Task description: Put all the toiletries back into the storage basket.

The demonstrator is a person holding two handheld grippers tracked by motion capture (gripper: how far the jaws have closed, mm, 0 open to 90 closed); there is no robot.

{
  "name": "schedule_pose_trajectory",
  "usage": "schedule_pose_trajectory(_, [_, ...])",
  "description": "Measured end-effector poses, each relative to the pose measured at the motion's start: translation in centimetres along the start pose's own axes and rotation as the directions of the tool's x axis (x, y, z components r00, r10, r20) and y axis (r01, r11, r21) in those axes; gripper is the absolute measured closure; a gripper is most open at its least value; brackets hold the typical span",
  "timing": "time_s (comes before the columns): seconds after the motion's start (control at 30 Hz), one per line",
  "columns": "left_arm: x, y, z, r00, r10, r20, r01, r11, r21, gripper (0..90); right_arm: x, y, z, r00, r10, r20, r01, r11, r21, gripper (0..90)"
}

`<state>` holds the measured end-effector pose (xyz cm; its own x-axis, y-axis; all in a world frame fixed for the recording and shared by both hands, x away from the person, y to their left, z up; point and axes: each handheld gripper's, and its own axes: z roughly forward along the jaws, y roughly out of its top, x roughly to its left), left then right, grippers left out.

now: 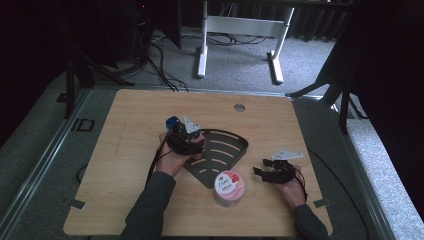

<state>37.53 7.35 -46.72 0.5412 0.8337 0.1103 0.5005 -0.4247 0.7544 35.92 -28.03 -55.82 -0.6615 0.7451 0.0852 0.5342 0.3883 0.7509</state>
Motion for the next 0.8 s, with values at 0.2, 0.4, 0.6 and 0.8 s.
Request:
schedule_pose_trajectory(0.2, [0.4, -0.8, -0.8, 0.9996, -0.029, 0.003, 0.029, 0.9995, -0.012, 33.9, 0.4, 0.3, -0.1, 0.9997, -0.017, 0.016, 0.016, 1.0, 0.022, 40.5])
schedule_pose_trajectory(0.4, [0.6, -1.9, -2.0, 0.9988, -0.044, 0.022, 0.045, 0.9987, -0.024, 40.3, 1.5, 1.4, -0.9, 0.9989, -0.043, 0.016, 0.044, 0.999, -0.015, 44.5])
schedule_pose_trajectory(0.6, [0.4, -3.2, -2.9, 0.9985, -0.047, 0.027, 0.049, 0.9977, -0.047, 51.4, 2.5, 2.7, -1.5, 0.9981, -0.058, -0.019, 0.057, 0.996, -0.072, 56.2])
schedule_pose_trajectory(0.8, [-0.9, -4.5, -3.2, 0.996, -0.036, 0.081, 0.042, 0.9965, -0.073, 60.2, 3.4, 3.9, -1.3, 0.9953, -0.079, -0.057, 0.072, 0.992, -0.105, 68.4])
